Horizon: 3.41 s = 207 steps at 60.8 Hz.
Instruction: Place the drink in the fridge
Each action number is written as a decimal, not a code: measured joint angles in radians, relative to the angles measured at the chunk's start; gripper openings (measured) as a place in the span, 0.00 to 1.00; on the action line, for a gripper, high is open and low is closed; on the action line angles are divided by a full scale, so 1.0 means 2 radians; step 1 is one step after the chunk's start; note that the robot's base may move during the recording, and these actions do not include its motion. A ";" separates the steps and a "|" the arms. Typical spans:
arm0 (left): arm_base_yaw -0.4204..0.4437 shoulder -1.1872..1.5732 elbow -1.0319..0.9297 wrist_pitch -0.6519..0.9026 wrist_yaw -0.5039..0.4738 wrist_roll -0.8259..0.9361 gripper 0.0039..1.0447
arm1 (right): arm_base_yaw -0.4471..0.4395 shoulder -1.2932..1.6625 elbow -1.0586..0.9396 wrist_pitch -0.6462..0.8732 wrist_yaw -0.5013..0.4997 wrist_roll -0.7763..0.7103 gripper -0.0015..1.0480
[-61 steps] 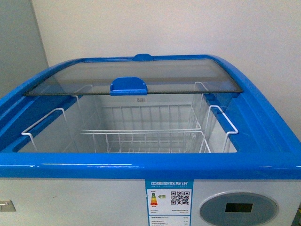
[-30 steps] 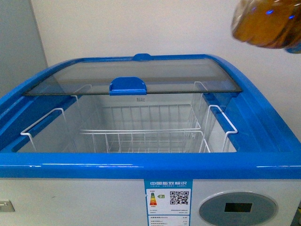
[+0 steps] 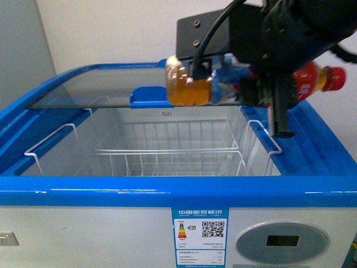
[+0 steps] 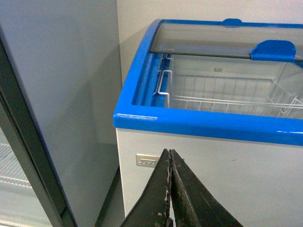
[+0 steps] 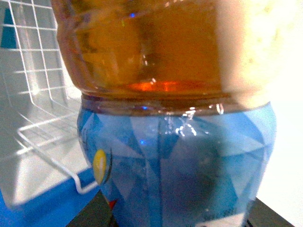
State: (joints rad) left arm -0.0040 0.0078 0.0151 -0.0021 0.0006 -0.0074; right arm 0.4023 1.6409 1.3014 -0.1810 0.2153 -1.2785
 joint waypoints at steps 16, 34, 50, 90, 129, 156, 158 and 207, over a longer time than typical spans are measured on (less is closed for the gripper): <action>0.000 -0.001 0.000 0.000 0.000 0.000 0.02 | 0.022 0.088 0.005 0.045 -0.002 0.024 0.34; 0.000 -0.001 0.000 0.000 0.000 0.000 0.02 | 0.019 0.167 0.059 0.112 0.003 0.024 0.34; 0.000 -0.001 0.000 0.000 0.000 0.001 0.02 | 0.014 0.224 0.087 0.157 0.014 0.005 0.34; 0.000 -0.001 0.000 0.000 0.000 0.001 0.02 | 0.014 0.304 0.117 0.203 0.053 0.020 0.34; 0.000 -0.001 0.000 0.000 0.000 0.001 0.02 | -0.002 0.168 0.033 0.146 0.030 0.151 0.93; 0.000 -0.001 0.000 0.000 0.000 0.001 0.02 | -0.039 -0.141 -0.111 0.076 0.055 0.534 0.93; 0.000 -0.001 0.000 0.000 0.000 0.002 0.02 | -0.036 -0.166 -0.125 0.074 0.074 0.555 0.93; 0.000 -0.002 0.000 0.000 0.000 0.002 0.02 | -0.002 -0.688 -0.502 0.065 0.084 0.649 0.23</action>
State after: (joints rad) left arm -0.0040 0.0044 0.0151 -0.0021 -0.0002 -0.0044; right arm 0.3988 0.2657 0.2981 -0.0517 0.3828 0.0196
